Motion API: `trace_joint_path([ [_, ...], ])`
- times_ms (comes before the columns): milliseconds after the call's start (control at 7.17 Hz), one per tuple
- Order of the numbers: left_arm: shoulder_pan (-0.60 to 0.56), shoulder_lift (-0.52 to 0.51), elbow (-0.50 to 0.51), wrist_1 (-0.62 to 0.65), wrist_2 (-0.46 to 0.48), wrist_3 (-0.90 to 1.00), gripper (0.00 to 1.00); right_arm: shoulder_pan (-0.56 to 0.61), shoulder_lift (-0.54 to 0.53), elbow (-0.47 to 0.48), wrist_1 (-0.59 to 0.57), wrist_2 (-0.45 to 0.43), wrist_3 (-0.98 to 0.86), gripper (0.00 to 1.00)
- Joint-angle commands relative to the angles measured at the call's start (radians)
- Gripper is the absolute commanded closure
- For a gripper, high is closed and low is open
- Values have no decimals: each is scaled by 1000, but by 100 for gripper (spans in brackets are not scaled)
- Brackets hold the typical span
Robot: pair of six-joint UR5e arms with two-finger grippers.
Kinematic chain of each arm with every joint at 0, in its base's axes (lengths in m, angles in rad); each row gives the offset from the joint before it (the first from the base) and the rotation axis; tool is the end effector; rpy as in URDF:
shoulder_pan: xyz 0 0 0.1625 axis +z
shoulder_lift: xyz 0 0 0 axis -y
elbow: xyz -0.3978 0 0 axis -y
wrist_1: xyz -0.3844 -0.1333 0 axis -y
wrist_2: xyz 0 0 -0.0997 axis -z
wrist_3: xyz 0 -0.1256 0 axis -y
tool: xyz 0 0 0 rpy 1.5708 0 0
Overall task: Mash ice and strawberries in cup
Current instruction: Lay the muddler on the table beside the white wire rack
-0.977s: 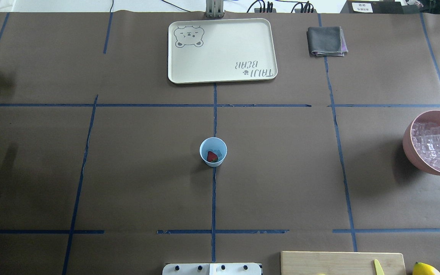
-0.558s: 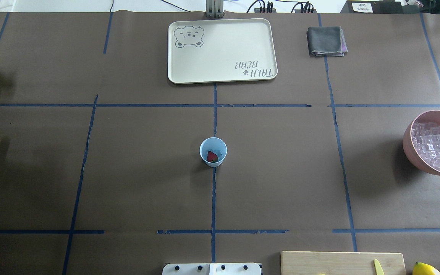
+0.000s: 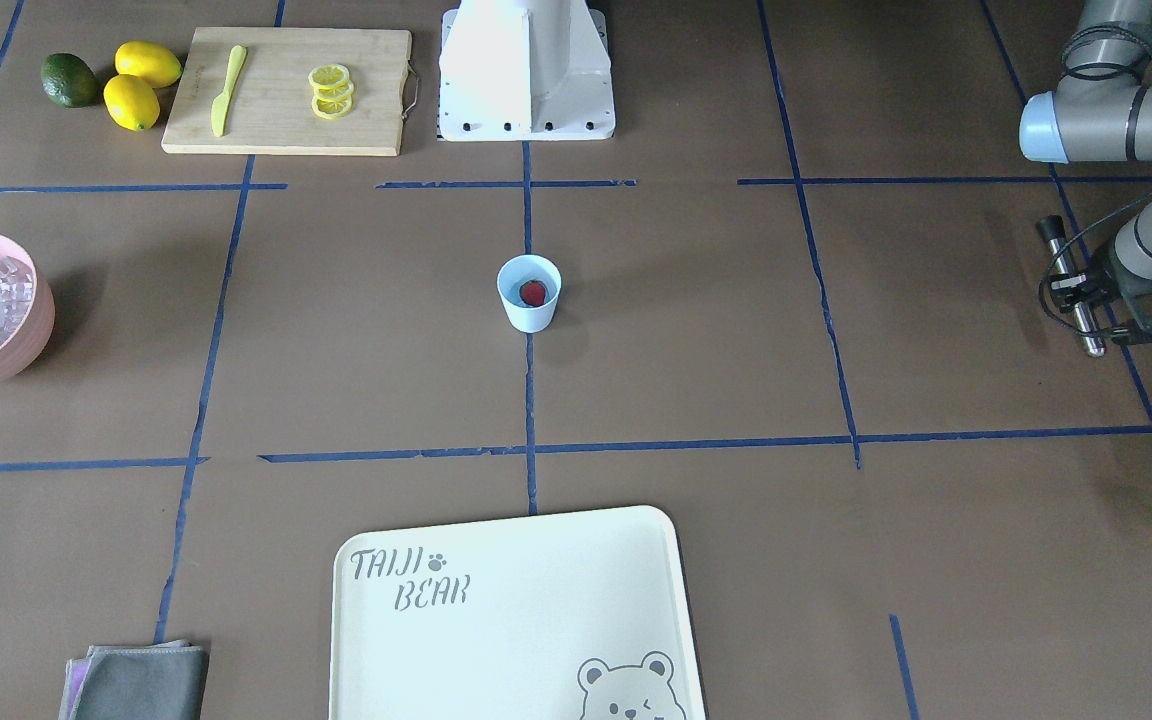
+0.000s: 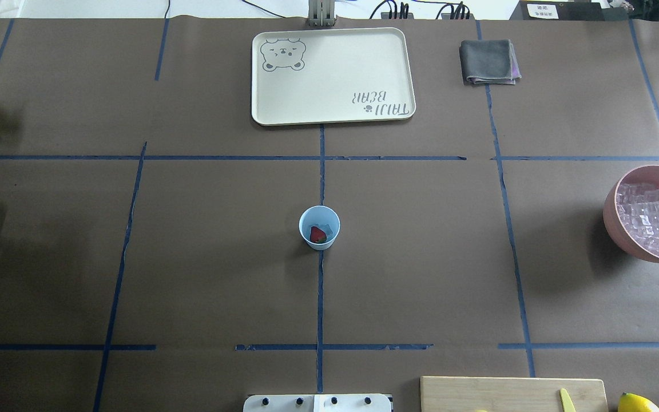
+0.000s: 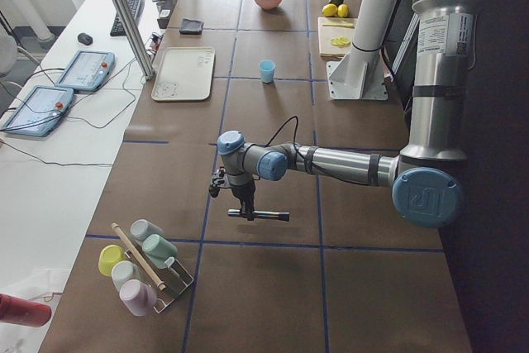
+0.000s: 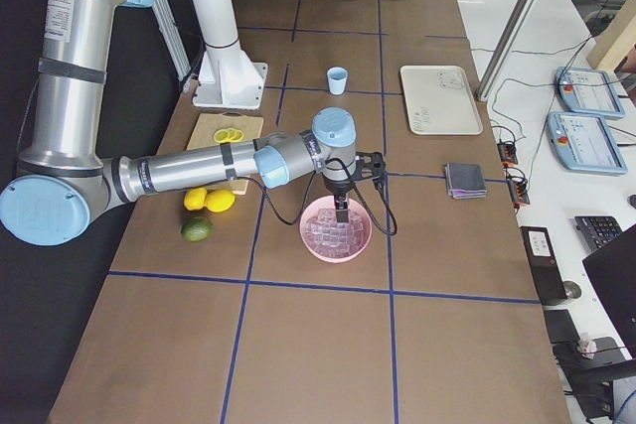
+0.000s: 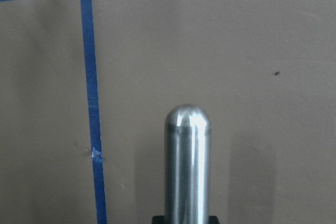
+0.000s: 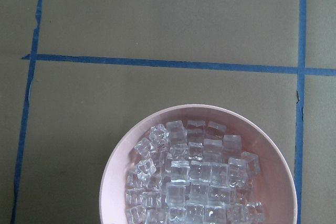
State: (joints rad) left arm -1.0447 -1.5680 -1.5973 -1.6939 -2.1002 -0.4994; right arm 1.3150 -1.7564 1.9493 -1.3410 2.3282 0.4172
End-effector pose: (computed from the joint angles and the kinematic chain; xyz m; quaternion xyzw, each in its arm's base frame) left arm 0.1895 -0.4655 0.6438 -0.0663 0.2621 0.0320 0.9622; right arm -0.0639 -0.4301 0.5221 0.0646 -0.4056 -0.0041 0.9118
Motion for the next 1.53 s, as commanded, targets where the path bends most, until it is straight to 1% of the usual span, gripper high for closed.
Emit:
trace_joint_path([
  [0,25,-4,14,-1,0,4,83,0,0,-1,-1,0,0,0],
  [140,26,-4,23,0,0,5,73,1,0,0,-1,-1,0,0],
  [279,26,-4,33,-3,0,4,57,1,0,0,-1,-1,0,0],
  [419,26,-4,25,-4,-1,-5,1,1,0,0,-1,0,0,0],
  [558,26,-4,23,-3,-1,-4,0,0,0,2,-1,0,0,0],
  [698,25,-4,-4,-4,-3,-4,0,1,0,2,-1,0,0,0],
  [837,19,11,-86,0,-3,1,0,3,3,2,-9,2,-2,0],
  [977,6,23,-192,17,-9,4,0,4,2,-1,-12,3,-3,0],
  [1116,-27,48,-310,72,-86,16,0,10,-3,-13,-15,5,-21,0],
  [1256,-132,54,-405,189,-154,142,0,30,-2,-24,-71,5,-99,0],
  [1395,-209,56,-449,315,-202,324,0,80,11,-24,-193,5,-242,0],
])
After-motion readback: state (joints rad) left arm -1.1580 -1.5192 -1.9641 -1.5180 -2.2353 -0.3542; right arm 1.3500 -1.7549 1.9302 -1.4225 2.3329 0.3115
